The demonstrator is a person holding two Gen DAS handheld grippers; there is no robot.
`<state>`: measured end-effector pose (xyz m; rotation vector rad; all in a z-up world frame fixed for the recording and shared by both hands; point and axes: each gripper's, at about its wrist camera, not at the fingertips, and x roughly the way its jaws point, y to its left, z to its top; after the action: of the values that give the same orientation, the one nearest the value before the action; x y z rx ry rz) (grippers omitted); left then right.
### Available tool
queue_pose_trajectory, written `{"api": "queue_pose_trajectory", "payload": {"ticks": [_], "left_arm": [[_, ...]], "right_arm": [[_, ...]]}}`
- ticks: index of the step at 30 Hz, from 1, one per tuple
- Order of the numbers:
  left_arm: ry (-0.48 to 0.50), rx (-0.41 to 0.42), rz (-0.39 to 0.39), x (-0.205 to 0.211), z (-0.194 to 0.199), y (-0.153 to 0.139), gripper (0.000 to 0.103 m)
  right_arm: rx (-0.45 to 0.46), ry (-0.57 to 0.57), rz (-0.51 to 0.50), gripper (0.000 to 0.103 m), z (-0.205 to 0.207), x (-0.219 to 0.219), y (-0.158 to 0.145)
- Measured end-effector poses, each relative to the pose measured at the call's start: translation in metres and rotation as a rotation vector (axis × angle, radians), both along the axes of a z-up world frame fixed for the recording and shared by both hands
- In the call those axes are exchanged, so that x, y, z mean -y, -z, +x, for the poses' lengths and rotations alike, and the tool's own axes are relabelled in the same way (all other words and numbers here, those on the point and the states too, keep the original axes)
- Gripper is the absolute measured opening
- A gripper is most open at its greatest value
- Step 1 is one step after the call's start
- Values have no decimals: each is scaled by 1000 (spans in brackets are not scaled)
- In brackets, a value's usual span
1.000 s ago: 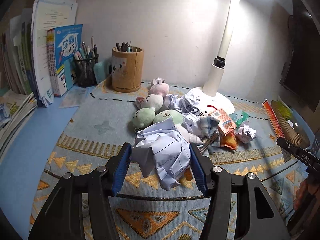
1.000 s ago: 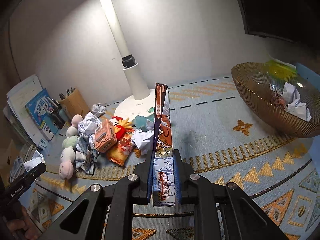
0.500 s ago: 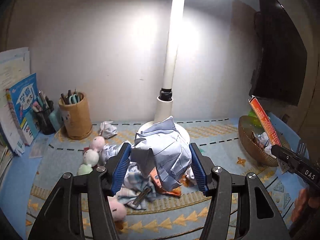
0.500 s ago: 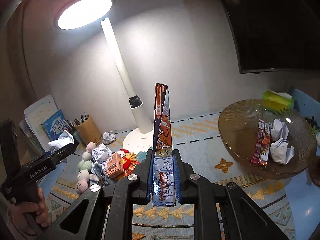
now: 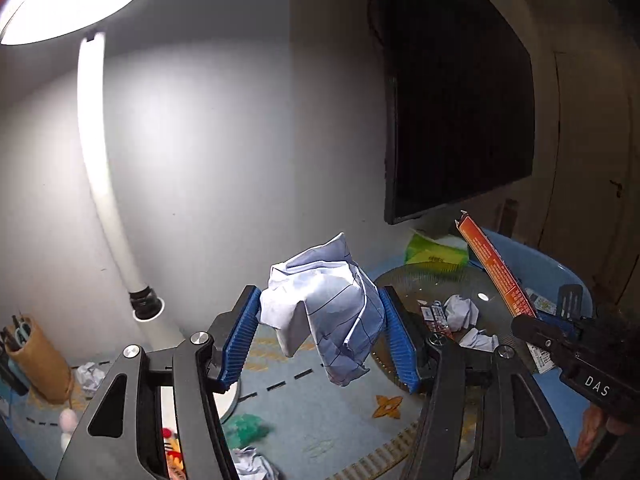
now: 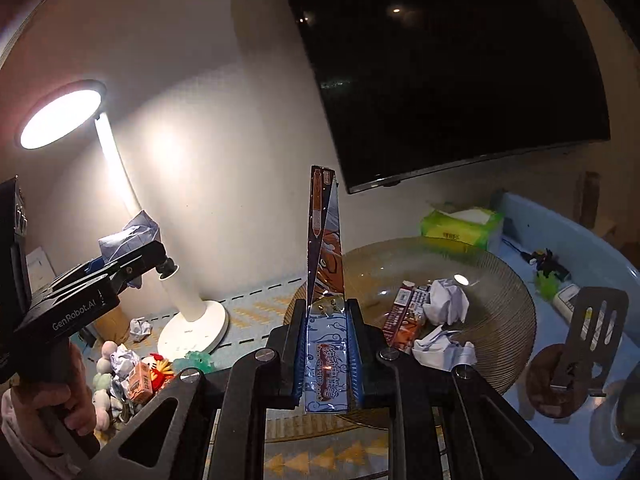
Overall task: Organize objects
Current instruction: 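Carry both items to the amber bowl and open both tools to drop them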
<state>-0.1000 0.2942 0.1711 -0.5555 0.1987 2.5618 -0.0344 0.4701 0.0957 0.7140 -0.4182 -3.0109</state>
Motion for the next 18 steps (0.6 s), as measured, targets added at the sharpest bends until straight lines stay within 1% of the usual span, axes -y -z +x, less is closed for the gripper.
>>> {"api": "queue_pose_trajectory", "payload": {"ticks": [3,7,10,13,16,18], "left_arm": [[59,37,-4,-29,-11,8,58],[129,84,-37,-64,-25,25,58],[208,146,-81,-86,-33,41,59],[207,154,-121,-98,-34,56,59],[209,176,-117,-101,-40,65,59],[205,186,-115,-103,-45,67,59]], "right_arm": [[24,52,8,17,-3,-19,5],[65,101,-31,17,-10,-45,14],[89,133,-43,17,-15,-58,20],[114,149,-54,17,-20,-68,28],[111,178,-58,17,-21,-74,33],[127,175,-63,17,-24,-76,35]]}}
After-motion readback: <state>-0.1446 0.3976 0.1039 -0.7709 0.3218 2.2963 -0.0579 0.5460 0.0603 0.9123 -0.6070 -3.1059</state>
